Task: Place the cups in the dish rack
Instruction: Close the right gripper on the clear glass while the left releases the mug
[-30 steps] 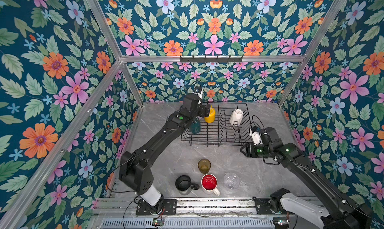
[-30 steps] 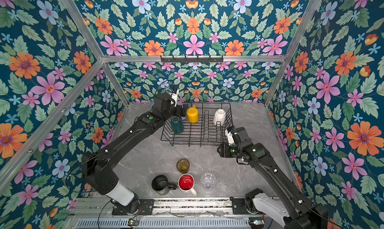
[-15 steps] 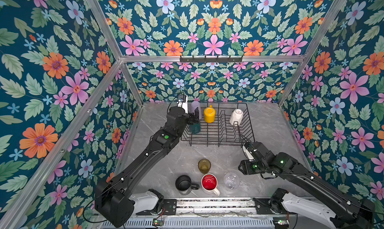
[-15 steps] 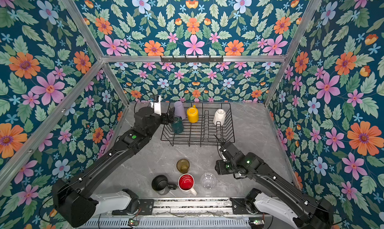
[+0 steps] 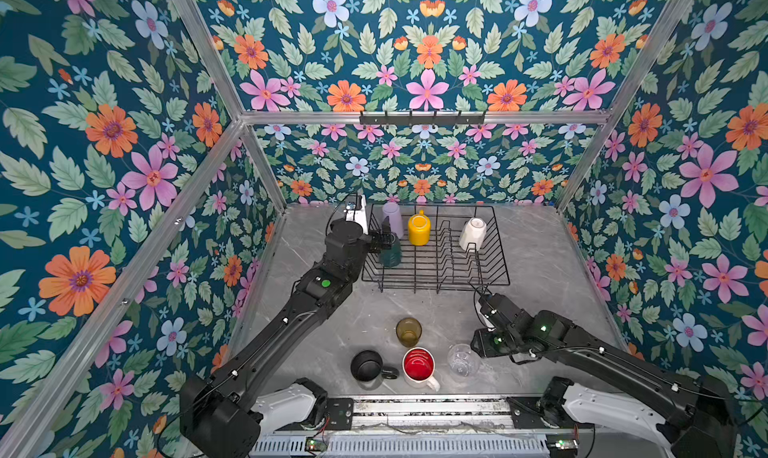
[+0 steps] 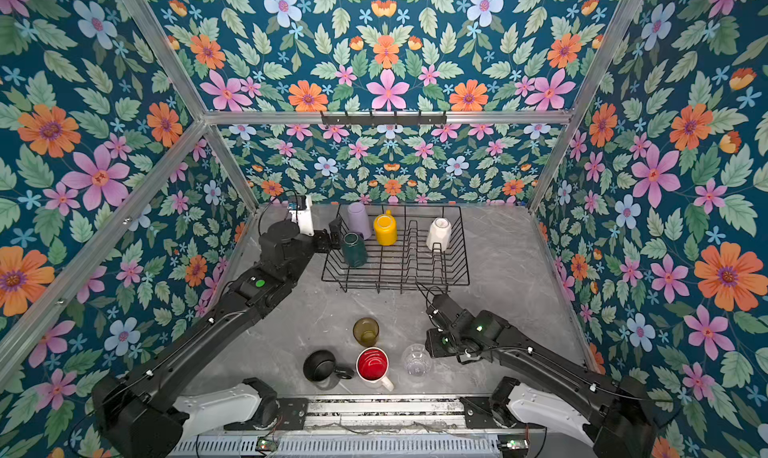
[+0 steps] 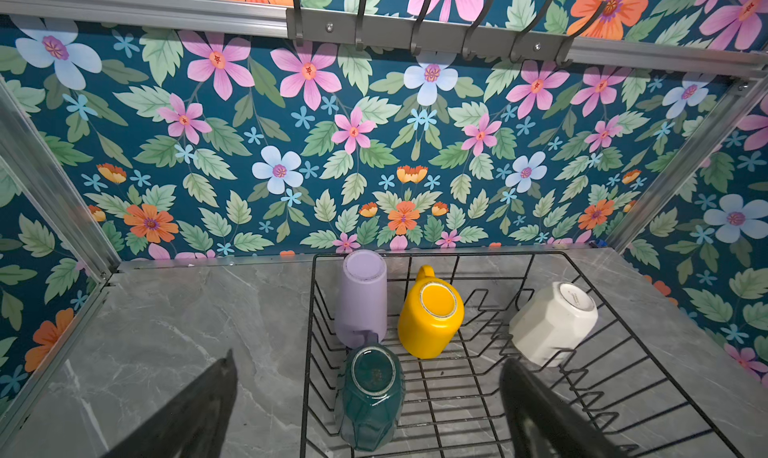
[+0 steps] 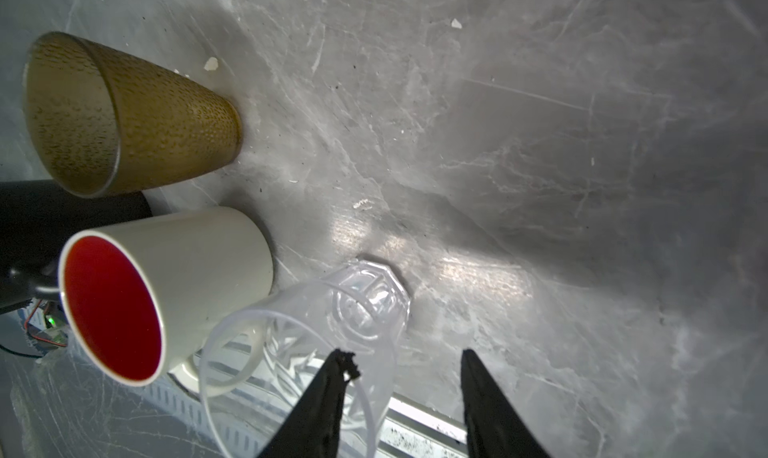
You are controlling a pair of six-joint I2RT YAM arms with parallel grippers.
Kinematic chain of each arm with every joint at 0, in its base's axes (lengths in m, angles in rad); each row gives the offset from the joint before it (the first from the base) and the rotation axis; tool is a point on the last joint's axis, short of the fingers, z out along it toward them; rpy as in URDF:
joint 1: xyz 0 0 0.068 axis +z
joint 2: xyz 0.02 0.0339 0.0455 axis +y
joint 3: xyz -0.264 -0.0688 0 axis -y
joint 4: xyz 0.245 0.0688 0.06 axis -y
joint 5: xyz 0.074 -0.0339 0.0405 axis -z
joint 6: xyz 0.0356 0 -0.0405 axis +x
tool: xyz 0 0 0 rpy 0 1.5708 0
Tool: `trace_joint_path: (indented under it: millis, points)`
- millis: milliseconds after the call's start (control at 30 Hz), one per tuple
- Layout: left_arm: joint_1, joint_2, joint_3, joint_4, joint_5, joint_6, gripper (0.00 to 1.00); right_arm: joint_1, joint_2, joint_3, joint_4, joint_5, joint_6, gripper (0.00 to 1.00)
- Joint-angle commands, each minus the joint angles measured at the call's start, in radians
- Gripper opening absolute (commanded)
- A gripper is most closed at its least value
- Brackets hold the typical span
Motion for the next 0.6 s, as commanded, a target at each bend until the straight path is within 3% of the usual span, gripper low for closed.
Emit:
trace_joint_path:
  millis: [0,567]
  points:
    - [0.001,-0.007,-0.004,0.024,-0.012,-0.003,1.0,0.009,0.011,-0.008,0.013,0.01,0.01,0.44]
    - [0.006,-0.025,-0.01,0.023,-0.021,-0.001,1.0,0.063,0.006,-0.023,-0.019,0.066,0.017,0.34]
